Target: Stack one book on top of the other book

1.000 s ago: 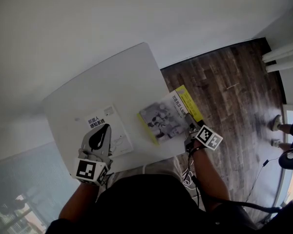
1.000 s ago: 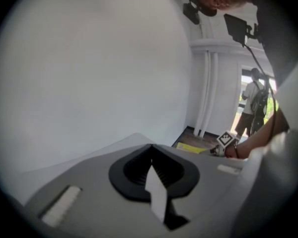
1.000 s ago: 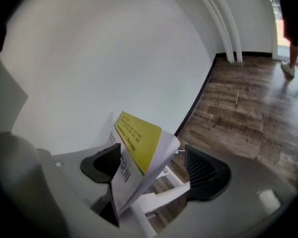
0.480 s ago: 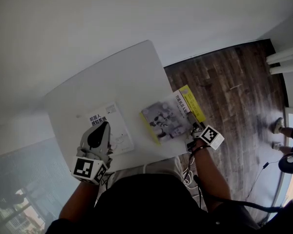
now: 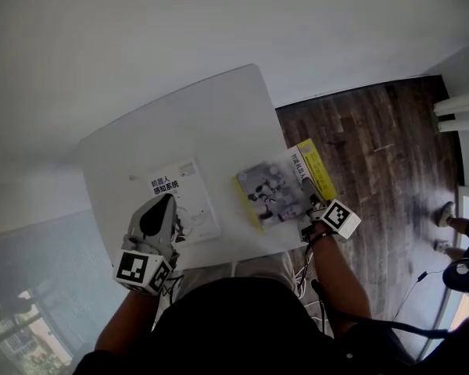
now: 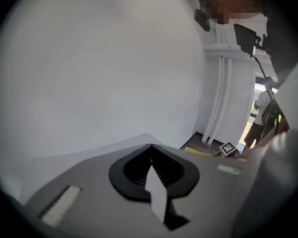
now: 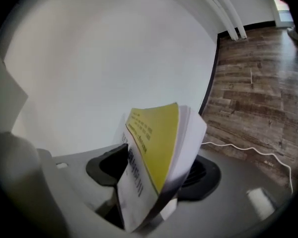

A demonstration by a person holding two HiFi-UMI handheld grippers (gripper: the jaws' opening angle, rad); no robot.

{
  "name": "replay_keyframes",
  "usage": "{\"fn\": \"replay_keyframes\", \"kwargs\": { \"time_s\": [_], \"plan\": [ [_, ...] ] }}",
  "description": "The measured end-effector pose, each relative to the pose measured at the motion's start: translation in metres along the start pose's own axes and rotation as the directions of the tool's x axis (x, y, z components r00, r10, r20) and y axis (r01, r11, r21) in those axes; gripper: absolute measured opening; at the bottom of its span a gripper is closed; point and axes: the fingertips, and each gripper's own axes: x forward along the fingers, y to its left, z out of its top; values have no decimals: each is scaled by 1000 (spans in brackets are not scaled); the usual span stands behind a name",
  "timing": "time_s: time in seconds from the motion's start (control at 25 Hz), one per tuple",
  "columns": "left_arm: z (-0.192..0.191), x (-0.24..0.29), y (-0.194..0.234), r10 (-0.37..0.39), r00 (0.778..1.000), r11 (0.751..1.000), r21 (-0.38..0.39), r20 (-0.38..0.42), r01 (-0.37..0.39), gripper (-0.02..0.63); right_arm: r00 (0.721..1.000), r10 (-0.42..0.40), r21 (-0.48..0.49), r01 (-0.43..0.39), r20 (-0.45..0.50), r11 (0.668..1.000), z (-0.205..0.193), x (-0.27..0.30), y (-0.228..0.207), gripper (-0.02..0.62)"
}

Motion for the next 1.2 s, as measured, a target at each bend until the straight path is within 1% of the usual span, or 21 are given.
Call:
{"fn": "replay_keyframes", "kwargs": {
  "time_s": [0.12,0.24,0.32,0.44,0.72,0.96,1.12,1.2],
  "plan": [
    [-8,-4,7,8,1000,1000,-12,-2,-8,5,1000,-10,-33,10,29,999,2,-3,7,235],
    [-11,-5,9,-1,1000,1000,-13,1,1,5,996,-7,-70,13,86,997,7,-6,18,126],
    [-9,-6,8,-11,1000,1000,-16,14,12,5,994,-9,-86,18,109,996,9,-9,22,107],
    [-7,-13,11,-16,999,1000,-20,41,17,5,992,-9,-111,23,126,994,15,-12,28,94],
    [-12,-37,28,-17,998,1000,-7,62,17,5,982,-15,-111,36,188,993,21,-20,44,77],
    [-6,-56,39,10,995,1000,-2,100,-10,5,975,6,-103,18,221,995,23,-29,55,72],
    [-5,-66,43,13,993,1000,6,116,-13,5,968,32,-186,15,249,982,25,-38,74,72],
    [-6,-70,45,15,992,1000,3,124,-16,5,964,51,-208,5,261,978,25,-42,85,72]
  ]
}}
